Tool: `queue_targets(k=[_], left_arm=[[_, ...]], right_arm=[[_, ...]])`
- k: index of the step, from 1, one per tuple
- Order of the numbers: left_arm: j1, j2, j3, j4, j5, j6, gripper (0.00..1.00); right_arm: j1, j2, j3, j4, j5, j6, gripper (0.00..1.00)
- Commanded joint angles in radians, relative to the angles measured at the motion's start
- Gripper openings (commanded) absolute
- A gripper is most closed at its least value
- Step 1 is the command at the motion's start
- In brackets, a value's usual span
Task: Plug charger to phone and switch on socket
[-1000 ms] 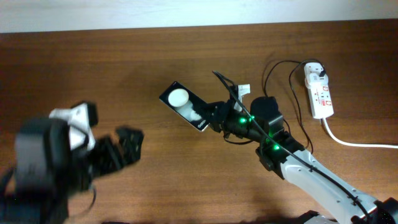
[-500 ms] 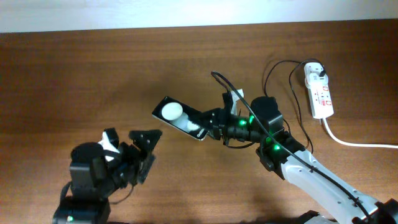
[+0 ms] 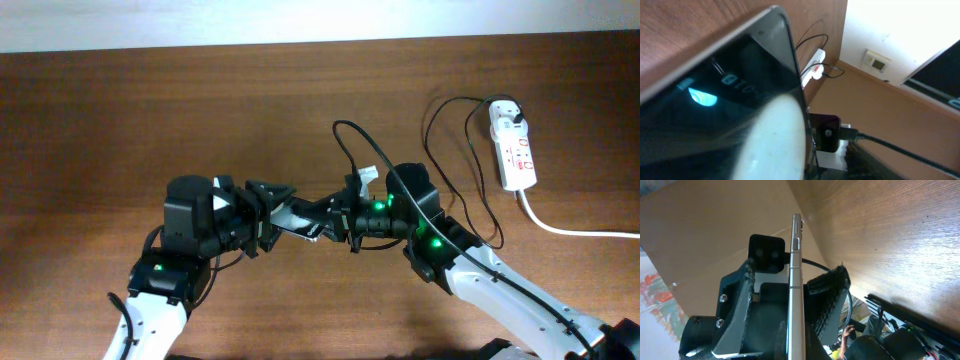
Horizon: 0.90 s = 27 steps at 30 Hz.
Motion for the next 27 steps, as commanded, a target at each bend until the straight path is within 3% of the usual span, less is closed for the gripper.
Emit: queue_targets(k=[1, 5, 7, 9, 12, 14, 15, 16, 19, 22, 25, 27], left_arm=[[-0.003, 0.010, 0.000, 0.006, 0.005, -0.058, 0.41], [-0.003, 0.010, 0.000, 0.006, -0.012, -0.096, 0.14], [-0.003, 0.010, 0.000, 0.006, -0.013, -0.112, 0.06], [-0.003, 0.010, 0.000, 0.006, -0.027, -0.114, 0.02], [-0.003, 0.010, 0.000, 0.006, -0.042, -0.113, 0.00], [-0.003, 0.010, 0.000, 0.006, -0.082, -0.050, 0.00], [-0.002, 0.010, 0.000, 0.005, -0.129, 0.067, 0.00], [0.005, 0.010, 0.000, 0.002, -0.165, 0.186, 0.00], [0.049, 0.010, 0.000, -0.007, -0.170, 0.476, 0.05], [0.072, 0.010, 0.000, -0.093, -0.130, 0.628, 0.05], [0.072, 0.026, -0.001, -0.188, -0.133, 0.656, 0.00], [0.072, 0.035, -0.001, -0.190, -0.133, 0.656, 0.00]], right_arm=[[0.006, -0.019, 0.013, 0.015, 0.005, 0.001, 0.04], [0.006, -0.019, 0.013, 0.014, 0.014, 0.001, 0.04], [0.006, -0.019, 0.013, 0.014, 0.014, 0.001, 0.05], [0.006, -0.019, 0.013, 0.006, 0.014, 0.001, 0.28], [0.005, -0.019, 0.013, -0.038, 0.014, 0.000, 0.40], [0.001, -0.018, 0.013, -0.086, 0.032, -0.031, 0.47], [0.001, -0.018, 0.013, -0.122, 0.072, -0.102, 0.54], [0.001, -0.018, 0.013, -0.173, 0.126, -0.184, 0.71], [0.001, -0.017, 0.013, -0.294, 0.299, -0.486, 0.99], [0.001, -0.017, 0.013, -0.449, 0.467, -0.790, 0.99], [0.001, -0.017, 0.013, -0.570, 0.705, -0.839, 0.99], [0.001, -0.017, 0.013, -0.573, 0.946, -0.957, 0.99]])
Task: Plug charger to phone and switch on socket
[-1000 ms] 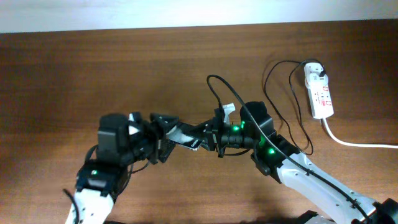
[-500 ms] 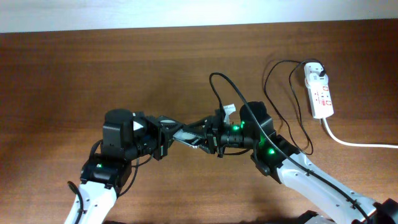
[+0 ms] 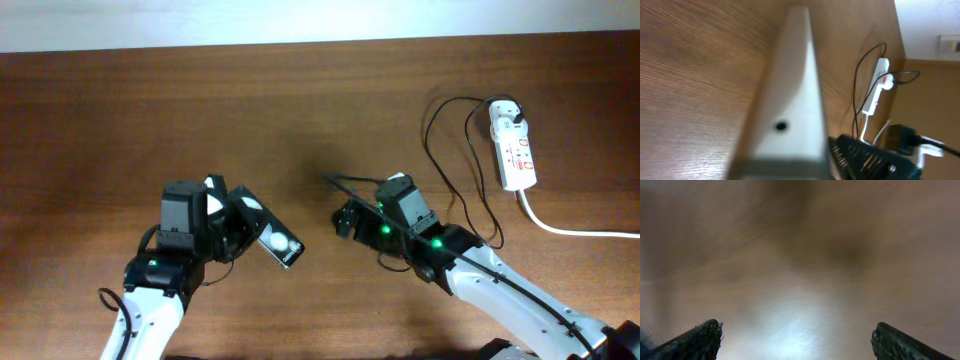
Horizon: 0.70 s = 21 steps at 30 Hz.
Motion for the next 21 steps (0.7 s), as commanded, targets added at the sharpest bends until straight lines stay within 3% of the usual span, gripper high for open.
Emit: queue_targets(k=[1, 4, 9, 14, 21], left_arm=[[0.003, 0.012, 0.004, 0.006, 0.018, 0.053, 0.00], [0.003, 0.021, 0.004, 0.006, 0.017, 0.053, 0.00], [0.003, 0.021, 0.004, 0.006, 0.006, 0.053, 0.00], [0.003, 0.021, 0.004, 0.006, -0.001, 0.052, 0.00], [0.003, 0.021, 0.004, 0.006, -0.001, 0.052, 0.00]], right_arm=[[-0.003, -0.011, 0.011, 0.000, 0.420, -0.166, 0.99], [-0.069, 0.001, 0.074, -0.031, 0.468, -0.173, 0.99], [-0.250, 0.164, 0.361, -0.179, 0.468, -0.254, 0.98], [-0.367, 0.602, 0.778, -0.283, 0.468, -0.314, 1.00], [-0.444, 0.851, 0.879, -0.254, 0.448, -0.270, 0.92]])
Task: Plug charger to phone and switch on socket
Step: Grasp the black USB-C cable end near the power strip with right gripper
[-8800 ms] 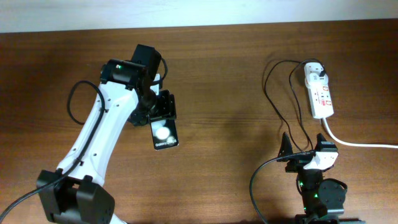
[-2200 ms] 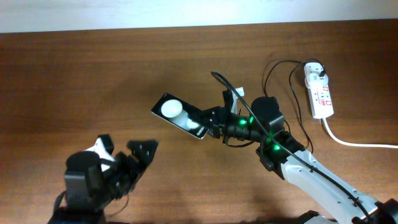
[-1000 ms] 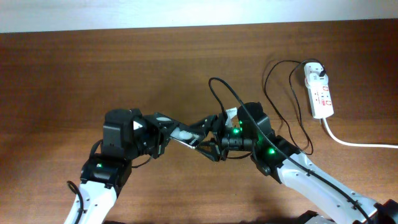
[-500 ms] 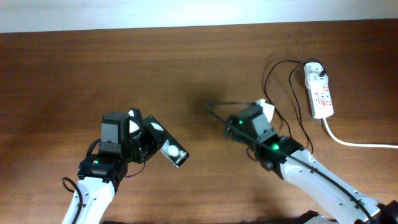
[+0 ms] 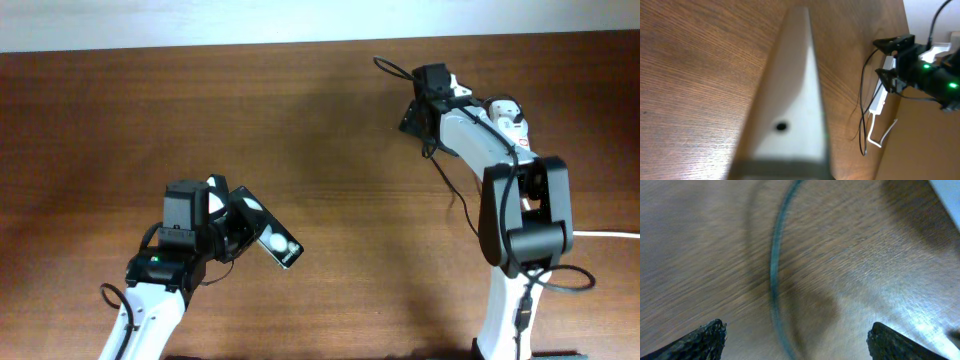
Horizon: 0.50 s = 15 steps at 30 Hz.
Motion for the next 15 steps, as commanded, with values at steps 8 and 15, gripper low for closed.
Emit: queue_targets(k=[8, 15], left_arm=[[0.003, -0.006, 0.004, 0.006, 0.005, 0.019, 0.00], [0.003, -0.006, 0.004, 0.006, 0.005, 0.019, 0.00]], right_arm=[[0.030, 0.035, 0.029, -0.008, -0.369, -0.204, 0.09], [0.235, 0.035, 0.029, -0.349, -0.366, -0.406, 0.04]])
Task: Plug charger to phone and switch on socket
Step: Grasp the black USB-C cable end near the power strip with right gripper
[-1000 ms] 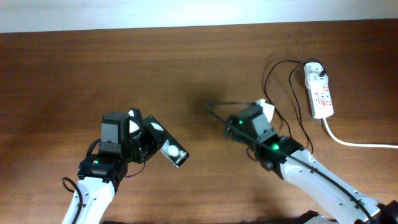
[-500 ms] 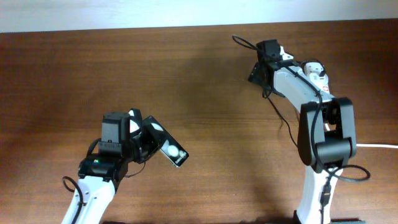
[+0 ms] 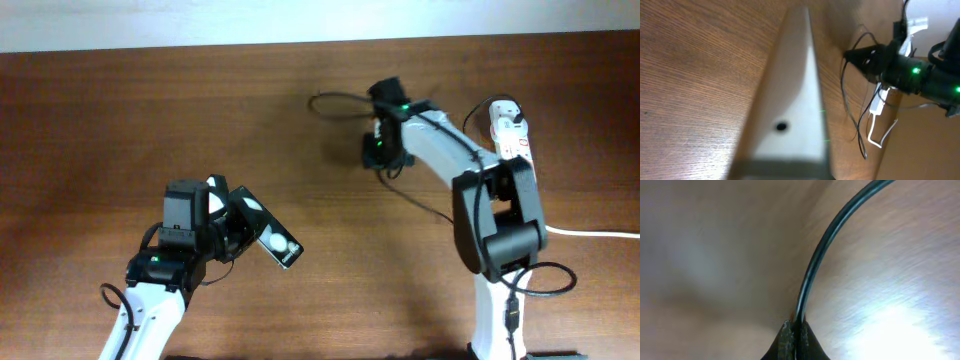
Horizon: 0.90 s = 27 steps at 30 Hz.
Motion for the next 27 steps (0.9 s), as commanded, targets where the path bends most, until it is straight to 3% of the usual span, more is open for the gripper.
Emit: queue_targets(k=[1, 4, 6, 7, 9, 13, 18, 21, 23, 27], left_arm=[[0.003, -0.006, 0.004, 0.006, 0.008, 0.019, 0.00], [0.003, -0.006, 0.004, 0.006, 0.008, 0.019, 0.01], [0.003, -0.006, 0.004, 0.006, 0.008, 0.019, 0.02], [0.003, -0.006, 0.004, 0.006, 0.008, 0.019, 0.02], [0.003, -0.006, 0.004, 0.005, 0.008, 0.019, 0.03], [0.003, -0.006, 0.004, 0.006, 0.008, 0.019, 0.05], [0.003, -0.006, 0.004, 0.006, 0.007, 0.019, 0.04], [0.003, -0.006, 0.004, 0.006, 0.007, 0.019, 0.04], [0.003, -0.006, 0.004, 0.006, 0.002, 0.019, 0.04], [0.003, -0.006, 0.004, 0.006, 0.000, 0.019, 0.05]], right_arm=[[0.062, 0.016, -0.015, -0.140, -0.015, -0.051, 0.10], [0.084, 0.016, -0.015, -0.219, -0.003, -0.051, 0.37], [0.074, 0.016, -0.015, -0.220, -0.003, -0.050, 0.73], [0.068, 0.016, -0.013, -0.213, -0.003, -0.050, 0.85], [0.044, 0.015, 0.003, -0.206, -0.004, -0.046, 0.99], [-0.024, 0.015, 0.072, -0.178, -0.016, 0.046, 0.99], [-0.090, 0.015, 0.076, -0.041, -0.015, 0.312, 0.99], [-0.093, 0.016, 0.076, 0.047, -0.010, 0.386, 0.99], [-0.093, 0.017, 0.076, 0.091, 0.028, 0.541, 0.99], [-0.093, 0.028, 0.076, 0.139, 0.151, 0.565, 1.00]])
